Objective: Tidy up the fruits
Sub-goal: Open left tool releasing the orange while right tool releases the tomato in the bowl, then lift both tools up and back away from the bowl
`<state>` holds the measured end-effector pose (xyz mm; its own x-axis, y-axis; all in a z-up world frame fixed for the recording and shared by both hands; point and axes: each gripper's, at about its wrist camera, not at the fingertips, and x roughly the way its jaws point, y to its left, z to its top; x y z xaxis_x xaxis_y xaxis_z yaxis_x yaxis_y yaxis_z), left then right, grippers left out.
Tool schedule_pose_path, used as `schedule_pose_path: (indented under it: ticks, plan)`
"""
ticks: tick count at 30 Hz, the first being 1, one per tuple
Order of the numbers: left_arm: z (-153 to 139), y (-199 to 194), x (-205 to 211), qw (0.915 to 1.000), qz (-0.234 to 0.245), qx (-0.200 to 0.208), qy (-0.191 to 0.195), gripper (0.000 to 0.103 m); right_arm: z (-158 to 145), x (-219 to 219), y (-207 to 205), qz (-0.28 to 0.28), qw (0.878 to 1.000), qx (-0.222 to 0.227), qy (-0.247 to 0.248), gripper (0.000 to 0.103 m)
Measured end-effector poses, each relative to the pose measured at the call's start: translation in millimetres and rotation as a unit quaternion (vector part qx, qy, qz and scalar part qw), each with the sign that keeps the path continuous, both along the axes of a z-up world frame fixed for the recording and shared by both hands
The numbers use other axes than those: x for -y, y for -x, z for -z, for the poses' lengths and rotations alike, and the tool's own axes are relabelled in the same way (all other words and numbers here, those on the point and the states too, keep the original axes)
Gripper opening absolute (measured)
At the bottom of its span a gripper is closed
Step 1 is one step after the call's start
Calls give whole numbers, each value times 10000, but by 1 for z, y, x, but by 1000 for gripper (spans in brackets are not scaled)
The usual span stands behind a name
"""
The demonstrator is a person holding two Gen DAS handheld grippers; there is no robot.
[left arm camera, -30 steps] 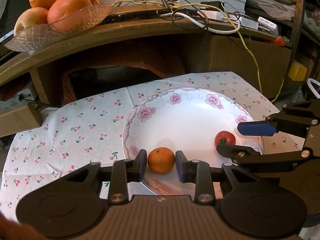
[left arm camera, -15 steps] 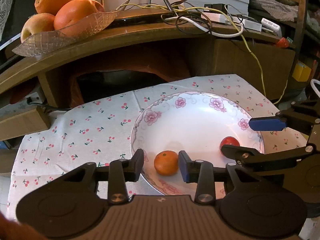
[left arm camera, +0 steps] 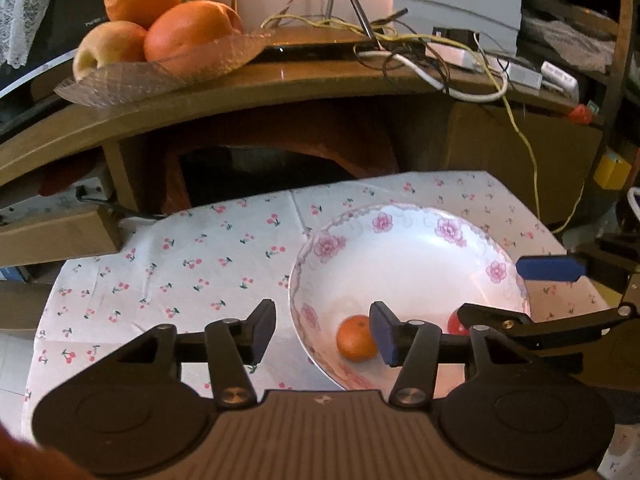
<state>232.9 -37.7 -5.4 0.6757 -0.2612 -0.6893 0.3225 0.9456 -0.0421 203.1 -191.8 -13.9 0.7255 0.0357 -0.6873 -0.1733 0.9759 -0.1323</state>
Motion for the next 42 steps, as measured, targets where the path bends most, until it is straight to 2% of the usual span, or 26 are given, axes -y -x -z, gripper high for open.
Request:
schedule_pose_path:
  ticks: [6,22,31,42]
  plan:
    - [-10,2,-7,9999,-56,64,140,58,-6,12,-1,149,9993,-35,-354,61]
    - [-21,17,-19,9997,-64,72,219,58,-18,31,7,438,9976,112,-519,61]
    - [-30,43,-15,9994,-337,51,-75,58,-27,12,29,305,9988,188,-325,61]
    - [-44,79,-25,9966,-705,116,-402,65,-42,-11,68,291,9987,318,-274,61]
